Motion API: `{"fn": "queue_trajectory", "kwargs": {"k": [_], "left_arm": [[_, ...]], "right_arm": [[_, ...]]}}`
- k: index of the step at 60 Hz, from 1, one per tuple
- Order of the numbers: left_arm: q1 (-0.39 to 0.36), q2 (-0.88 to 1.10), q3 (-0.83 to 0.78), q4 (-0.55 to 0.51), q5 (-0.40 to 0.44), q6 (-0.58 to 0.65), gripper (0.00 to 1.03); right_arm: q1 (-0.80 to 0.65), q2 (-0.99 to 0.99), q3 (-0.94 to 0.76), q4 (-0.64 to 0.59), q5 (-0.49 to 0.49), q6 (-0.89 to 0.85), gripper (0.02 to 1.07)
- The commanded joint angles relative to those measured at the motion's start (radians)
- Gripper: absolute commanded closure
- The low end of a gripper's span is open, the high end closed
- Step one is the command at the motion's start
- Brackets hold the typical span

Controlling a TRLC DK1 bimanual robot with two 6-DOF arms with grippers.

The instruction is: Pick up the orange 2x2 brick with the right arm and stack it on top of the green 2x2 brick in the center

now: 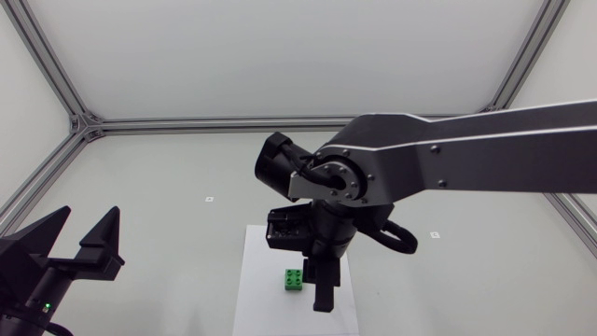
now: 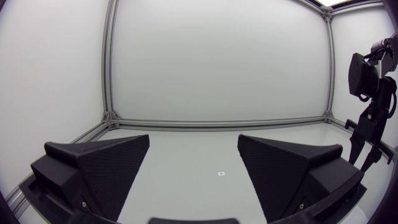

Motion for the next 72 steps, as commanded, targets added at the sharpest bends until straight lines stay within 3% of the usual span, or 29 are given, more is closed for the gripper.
{"fn": "queue_trajectory", "kwargs": {"k": [1,24,72], "left_arm": [[0.002,-0.008,-0.041,-0.013,0.004,0.013,0.04],[0.002,-0.008,-0.041,-0.015,0.004,0.013,0.04],[0.002,-0.008,-0.041,-0.015,0.004,0.013,0.04]], "right_arm": [[0.02,0.041,0.032,0.013,0.008,-0.034,1.01],[0.04,0.182,0.114,0.038,0.009,-0.04,1.01],[0.041,0.228,0.104,0.084,-0.002,-0.039,1.01]]}}
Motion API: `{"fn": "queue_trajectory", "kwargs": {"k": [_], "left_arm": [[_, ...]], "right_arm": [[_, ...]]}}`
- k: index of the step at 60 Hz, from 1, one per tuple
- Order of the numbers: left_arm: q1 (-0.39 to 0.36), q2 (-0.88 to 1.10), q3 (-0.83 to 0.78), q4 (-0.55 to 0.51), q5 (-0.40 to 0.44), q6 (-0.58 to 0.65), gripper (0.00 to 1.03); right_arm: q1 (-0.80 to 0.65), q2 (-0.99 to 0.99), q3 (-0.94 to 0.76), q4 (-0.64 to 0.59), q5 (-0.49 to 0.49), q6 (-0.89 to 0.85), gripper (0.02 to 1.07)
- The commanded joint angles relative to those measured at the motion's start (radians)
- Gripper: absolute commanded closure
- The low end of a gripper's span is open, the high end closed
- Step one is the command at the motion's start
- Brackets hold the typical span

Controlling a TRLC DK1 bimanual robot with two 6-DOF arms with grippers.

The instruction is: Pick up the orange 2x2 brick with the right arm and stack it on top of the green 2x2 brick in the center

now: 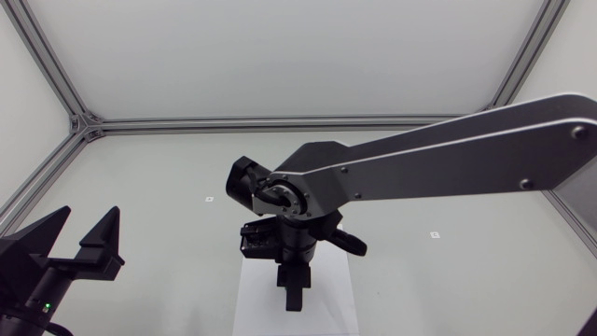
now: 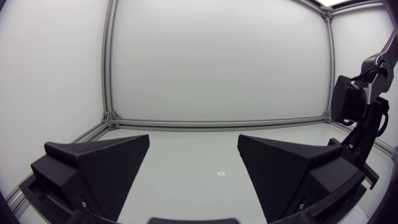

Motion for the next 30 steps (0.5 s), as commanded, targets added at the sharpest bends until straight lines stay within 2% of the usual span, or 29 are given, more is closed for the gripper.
{"fn": "queue_trajectory", "kwargs": {"k": [1,30], "left_arm": [[0.002,-0.008,-0.041,-0.015,0.006,0.013,0.04],[0.002,-0.008,-0.041,-0.015,0.004,0.013,0.04]], "right_arm": [[0.009,0.02,0.008,0.005,-0.004,-0.013,1.01],[0.012,0.031,0.001,0.011,-0.014,-0.006,1.01]]}}
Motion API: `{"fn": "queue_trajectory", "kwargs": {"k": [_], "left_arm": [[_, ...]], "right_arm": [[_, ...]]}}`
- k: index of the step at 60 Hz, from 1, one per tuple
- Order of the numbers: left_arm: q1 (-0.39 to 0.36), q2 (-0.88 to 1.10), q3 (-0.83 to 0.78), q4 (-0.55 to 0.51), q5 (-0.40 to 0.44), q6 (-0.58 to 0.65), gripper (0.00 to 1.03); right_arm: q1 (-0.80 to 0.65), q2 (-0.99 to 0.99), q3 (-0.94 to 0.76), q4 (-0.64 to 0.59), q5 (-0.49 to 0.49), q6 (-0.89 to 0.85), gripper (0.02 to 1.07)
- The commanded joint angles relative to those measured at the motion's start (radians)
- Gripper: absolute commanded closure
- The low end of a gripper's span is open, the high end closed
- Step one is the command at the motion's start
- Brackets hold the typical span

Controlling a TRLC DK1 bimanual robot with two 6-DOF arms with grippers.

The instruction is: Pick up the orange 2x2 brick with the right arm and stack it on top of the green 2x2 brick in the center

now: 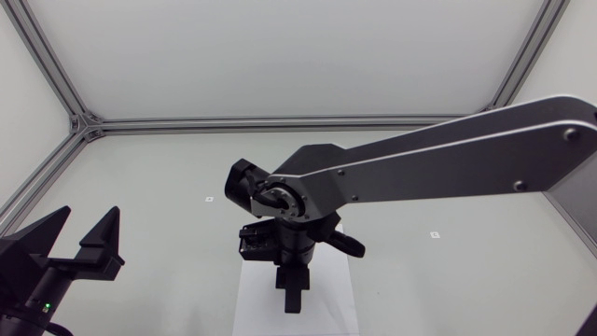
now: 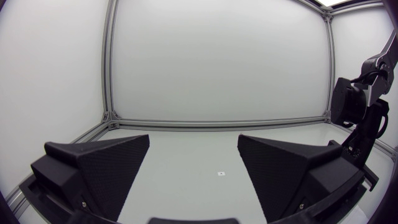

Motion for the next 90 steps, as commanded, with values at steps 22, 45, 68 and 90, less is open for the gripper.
{"fn": "queue_trajectory", "kwargs": {"k": [22,45,68,90], "left_arm": [[0.003,-0.008,-0.041,-0.015,0.004,0.013,0.04],[0.003,-0.008,-0.041,-0.015,0.004,0.013,0.04],[0.003,-0.008,-0.041,-0.015,0.004,0.013,0.04],[0.003,-0.008,-0.041,-0.015,0.006,0.013,0.04]], "right_arm": [[0.005,0.038,0.002,0.005,-0.009,0.002,1.01],[-0.004,0.059,0.01,-0.003,-0.012,0.008,1.01],[-0.027,0.094,0.017,-0.033,-0.025,0.007,1.01],[-0.036,0.094,-0.001,-0.05,-0.066,0.007,1.01]]}}
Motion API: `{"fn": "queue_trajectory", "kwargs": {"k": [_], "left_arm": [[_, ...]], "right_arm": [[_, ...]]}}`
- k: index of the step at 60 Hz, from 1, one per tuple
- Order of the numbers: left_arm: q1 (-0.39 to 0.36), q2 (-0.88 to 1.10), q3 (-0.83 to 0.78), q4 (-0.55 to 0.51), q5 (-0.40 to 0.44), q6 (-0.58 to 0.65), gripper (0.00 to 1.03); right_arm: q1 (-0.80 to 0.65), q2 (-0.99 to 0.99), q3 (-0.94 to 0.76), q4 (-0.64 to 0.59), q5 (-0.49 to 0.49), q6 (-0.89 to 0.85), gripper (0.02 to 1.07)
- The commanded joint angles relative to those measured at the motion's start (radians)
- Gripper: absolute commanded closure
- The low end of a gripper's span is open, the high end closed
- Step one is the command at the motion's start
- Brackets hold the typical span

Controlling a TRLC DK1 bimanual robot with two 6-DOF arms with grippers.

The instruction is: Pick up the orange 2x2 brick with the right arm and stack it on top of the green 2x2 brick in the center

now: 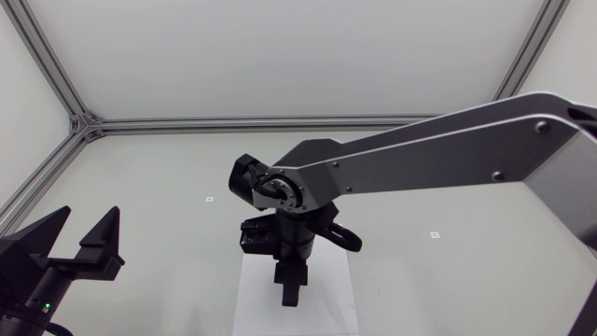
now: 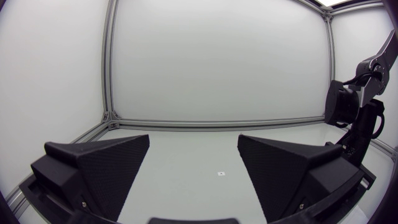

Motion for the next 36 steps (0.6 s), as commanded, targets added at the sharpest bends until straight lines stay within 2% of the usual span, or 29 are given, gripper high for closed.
{"fn": "queue_trajectory", "kwargs": {"k": [1,8,21,36], "left_arm": [[0.003,-0.008,-0.041,-0.015,0.004,0.013,0.04],[0.003,-0.008,-0.041,-0.015,0.006,0.013,0.04],[0.003,-0.008,-0.041,-0.013,0.004,0.013,0.04],[0.003,-0.008,-0.041,-0.013,0.004,0.013,0.04]], "right_arm": [[-0.003,0.053,-0.037,-0.03,-0.017,0.006,1.01],[-0.004,0.053,-0.051,-0.029,-0.019,0.006,1.01],[0.01,0.062,-0.075,-0.01,0.036,0.029,1.01],[0.01,0.102,-0.049,-0.064,0.041,0.038,1.01]]}}
